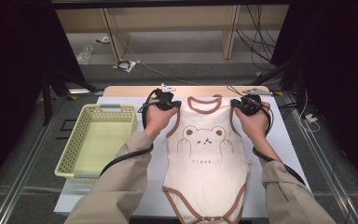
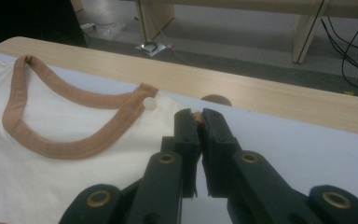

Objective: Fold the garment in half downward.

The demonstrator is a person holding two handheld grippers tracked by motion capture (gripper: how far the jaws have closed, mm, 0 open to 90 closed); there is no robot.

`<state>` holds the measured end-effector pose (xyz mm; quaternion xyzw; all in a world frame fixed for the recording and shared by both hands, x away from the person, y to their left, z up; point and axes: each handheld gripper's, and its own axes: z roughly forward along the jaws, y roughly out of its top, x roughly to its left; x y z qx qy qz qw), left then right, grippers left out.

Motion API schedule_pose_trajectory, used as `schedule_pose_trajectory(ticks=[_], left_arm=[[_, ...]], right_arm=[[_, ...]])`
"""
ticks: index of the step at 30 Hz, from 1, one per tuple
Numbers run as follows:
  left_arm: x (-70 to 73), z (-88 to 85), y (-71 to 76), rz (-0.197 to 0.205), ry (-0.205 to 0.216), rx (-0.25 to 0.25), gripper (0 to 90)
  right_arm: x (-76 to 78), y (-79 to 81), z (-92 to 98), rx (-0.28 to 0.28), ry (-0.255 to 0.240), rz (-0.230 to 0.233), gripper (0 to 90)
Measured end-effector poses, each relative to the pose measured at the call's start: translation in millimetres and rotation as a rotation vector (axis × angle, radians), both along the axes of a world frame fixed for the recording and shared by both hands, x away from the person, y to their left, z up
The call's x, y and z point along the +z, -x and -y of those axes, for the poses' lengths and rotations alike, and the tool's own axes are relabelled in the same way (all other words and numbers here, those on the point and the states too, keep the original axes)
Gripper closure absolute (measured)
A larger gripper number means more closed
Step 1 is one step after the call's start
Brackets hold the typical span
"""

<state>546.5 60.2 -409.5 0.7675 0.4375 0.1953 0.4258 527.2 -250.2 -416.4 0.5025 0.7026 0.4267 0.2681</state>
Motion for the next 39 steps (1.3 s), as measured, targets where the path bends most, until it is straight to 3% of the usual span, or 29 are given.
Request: schedule_pose_trajectory(ticks=[11, 17, 28, 34, 39], left_arm=[[19.6, 1.1, -13.8, 0.03, -0.004, 0.028, 86.9], [26.9, 3.4, -11.2, 0.06, -0.016, 0.007, 86.8], [12.6, 3.1, 13.7, 0.068, 0.012, -0.053, 86.8], [11.8, 2.5, 30.0, 0.086, 0.037, -0.086, 86.8], [8.9, 1.8, 43.1, 0.095, 0.034, -0.115, 86.8]], right_arm=[[19.0, -16.3, -6.4, -0.018, 0.006, 0.032, 85.6], [29.0, -15.7, -7.1, -0.013, 0.01, 0.057, 85.5], [12.6, 12.7, 1.4, 0.038, -0.018, 0.06, 85.6], [9.5, 30.6, 2.0, 0.089, -0.035, 0.087, 85.5], [7.0, 47.2, 0.1, 0.124, -0.035, 0.102, 85.6]])
